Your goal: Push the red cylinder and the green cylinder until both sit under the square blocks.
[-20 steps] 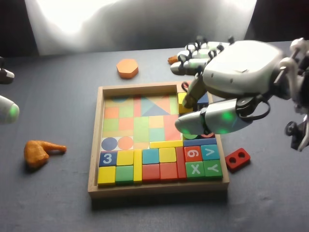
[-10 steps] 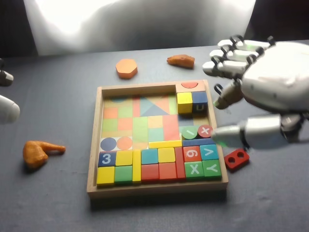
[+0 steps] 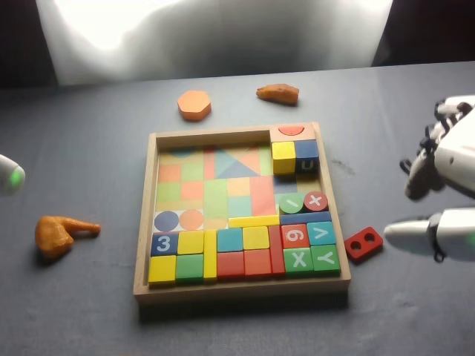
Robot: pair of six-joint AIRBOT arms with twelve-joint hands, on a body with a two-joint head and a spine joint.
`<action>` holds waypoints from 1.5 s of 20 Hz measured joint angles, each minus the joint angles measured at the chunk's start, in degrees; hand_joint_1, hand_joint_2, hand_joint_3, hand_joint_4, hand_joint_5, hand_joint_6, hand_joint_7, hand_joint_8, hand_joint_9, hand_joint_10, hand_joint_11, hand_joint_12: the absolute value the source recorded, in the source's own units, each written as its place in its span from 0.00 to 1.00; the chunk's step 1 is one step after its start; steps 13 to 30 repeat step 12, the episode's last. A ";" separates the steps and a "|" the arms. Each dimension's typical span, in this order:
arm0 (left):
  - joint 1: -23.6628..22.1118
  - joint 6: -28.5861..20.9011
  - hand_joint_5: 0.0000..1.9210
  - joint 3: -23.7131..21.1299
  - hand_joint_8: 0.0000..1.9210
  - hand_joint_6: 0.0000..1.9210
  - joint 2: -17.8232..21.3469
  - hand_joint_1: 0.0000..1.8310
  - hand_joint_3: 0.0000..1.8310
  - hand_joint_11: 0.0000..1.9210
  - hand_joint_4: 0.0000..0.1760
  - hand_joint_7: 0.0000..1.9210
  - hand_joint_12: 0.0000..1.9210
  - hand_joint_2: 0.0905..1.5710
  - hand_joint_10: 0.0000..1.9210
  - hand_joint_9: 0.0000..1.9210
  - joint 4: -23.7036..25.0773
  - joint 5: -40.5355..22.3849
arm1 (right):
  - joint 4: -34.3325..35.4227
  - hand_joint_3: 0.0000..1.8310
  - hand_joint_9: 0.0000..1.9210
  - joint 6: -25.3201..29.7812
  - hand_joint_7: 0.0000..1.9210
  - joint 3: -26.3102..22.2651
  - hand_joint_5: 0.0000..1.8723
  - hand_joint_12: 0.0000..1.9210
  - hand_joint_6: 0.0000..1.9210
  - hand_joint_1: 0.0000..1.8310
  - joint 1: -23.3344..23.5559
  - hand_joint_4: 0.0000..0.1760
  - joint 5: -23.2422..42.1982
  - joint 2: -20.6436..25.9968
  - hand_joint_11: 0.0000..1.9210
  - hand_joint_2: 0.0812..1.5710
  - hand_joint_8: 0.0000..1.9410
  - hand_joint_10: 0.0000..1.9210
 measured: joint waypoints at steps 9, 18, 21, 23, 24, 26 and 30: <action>0.00 0.00 0.49 0.00 0.06 0.01 0.00 0.06 0.00 0.23 0.00 0.57 0.76 0.83 0.51 0.37 0.02 -0.26 | -0.35 0.00 0.37 0.13 0.50 -1.29 0.46 1.00 0.37 0.00 0.04 0.00 -0.17 -0.42 0.19 0.74 0.34 0.67; 0.00 0.00 0.49 0.00 0.06 0.01 0.00 0.05 0.00 0.23 0.00 0.56 0.74 0.84 0.46 0.38 0.07 -0.11 | -0.33 0.00 0.35 -0.15 0.47 -1.29 0.43 1.00 0.39 0.00 0.28 0.00 -0.55 -0.42 0.19 0.74 0.35 0.68; 0.00 0.00 0.49 0.00 0.06 0.01 0.00 0.05 0.00 0.23 0.00 0.56 0.74 0.84 0.46 0.38 0.07 -0.11 | -0.33 0.00 0.35 -0.15 0.47 -1.29 0.43 1.00 0.39 0.00 0.28 0.00 -0.55 -0.42 0.19 0.74 0.35 0.68; 0.00 0.00 0.49 0.00 0.06 0.01 0.00 0.05 0.00 0.23 0.00 0.56 0.74 0.84 0.46 0.38 0.07 -0.11 | -0.33 0.00 0.35 -0.15 0.47 -1.29 0.43 1.00 0.39 0.00 0.28 0.00 -0.55 -0.42 0.19 0.74 0.35 0.68; 0.00 0.00 0.49 0.00 0.06 0.01 0.00 0.05 0.00 0.23 0.00 0.56 0.74 0.84 0.46 0.38 0.07 -0.11 | -0.33 0.00 0.35 -0.15 0.47 -1.29 0.43 1.00 0.39 0.00 0.28 0.00 -0.55 -0.42 0.19 0.74 0.35 0.68; 0.00 0.00 0.49 0.00 0.06 0.01 0.00 0.05 0.00 0.23 0.00 0.56 0.74 0.84 0.46 0.38 0.07 -0.11 | -0.33 0.00 0.35 -0.15 0.47 -1.29 0.43 1.00 0.39 0.00 0.28 0.00 -0.55 -0.42 0.19 0.74 0.35 0.68; 0.00 0.00 0.49 0.00 0.06 0.01 0.00 0.05 0.00 0.23 0.00 0.56 0.74 0.84 0.46 0.38 0.07 -0.11 | -0.33 0.00 0.35 -0.15 0.47 -1.29 0.43 1.00 0.39 0.00 0.28 0.00 -0.55 -0.42 0.19 0.74 0.35 0.68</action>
